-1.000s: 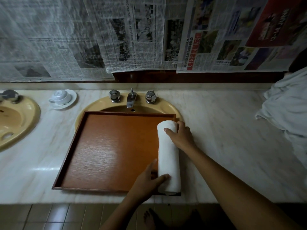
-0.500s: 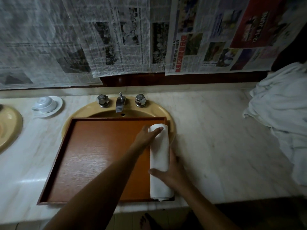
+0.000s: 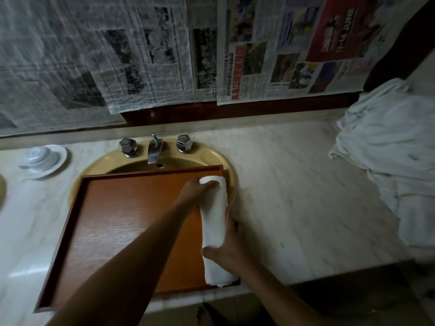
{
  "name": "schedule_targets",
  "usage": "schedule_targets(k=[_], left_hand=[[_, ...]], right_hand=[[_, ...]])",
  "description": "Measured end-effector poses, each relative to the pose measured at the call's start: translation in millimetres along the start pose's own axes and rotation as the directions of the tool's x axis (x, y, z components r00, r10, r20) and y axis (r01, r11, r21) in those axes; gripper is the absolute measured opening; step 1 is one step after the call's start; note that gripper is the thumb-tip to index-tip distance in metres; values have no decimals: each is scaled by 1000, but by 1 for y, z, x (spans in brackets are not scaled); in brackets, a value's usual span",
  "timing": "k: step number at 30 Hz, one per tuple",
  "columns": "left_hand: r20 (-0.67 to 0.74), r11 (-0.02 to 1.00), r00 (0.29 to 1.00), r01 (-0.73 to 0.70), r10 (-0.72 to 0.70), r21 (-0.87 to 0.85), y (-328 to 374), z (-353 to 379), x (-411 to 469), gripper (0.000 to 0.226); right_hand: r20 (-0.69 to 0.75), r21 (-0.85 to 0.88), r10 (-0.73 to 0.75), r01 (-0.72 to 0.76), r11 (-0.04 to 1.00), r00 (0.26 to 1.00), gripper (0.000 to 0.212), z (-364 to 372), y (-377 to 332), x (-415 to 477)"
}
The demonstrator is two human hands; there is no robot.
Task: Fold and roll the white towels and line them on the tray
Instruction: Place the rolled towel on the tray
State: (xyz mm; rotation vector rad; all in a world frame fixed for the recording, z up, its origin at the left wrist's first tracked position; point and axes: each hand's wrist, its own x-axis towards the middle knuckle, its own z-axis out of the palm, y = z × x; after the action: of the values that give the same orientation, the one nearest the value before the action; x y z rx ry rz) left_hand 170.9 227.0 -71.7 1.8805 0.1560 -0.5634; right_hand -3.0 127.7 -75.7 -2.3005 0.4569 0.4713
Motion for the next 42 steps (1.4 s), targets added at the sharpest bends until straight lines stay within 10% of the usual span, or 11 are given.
schedule_targets(k=[10,24,42], left_hand=[[77,995,992,-100,101,-12,-17,-9,-28,51],[-127,871,911,-324,393,370,-17,-2,-104,43],[-135,858,856,-468,500,212,131,230,-110,21]], right_hand=[[72,212,14,-29,977,997,123,-12,9,-5],[-77,213,61,-43,976,995,51,-104,81,-22],[-533,318,92,99,943,841,25,-368,251,-3]])
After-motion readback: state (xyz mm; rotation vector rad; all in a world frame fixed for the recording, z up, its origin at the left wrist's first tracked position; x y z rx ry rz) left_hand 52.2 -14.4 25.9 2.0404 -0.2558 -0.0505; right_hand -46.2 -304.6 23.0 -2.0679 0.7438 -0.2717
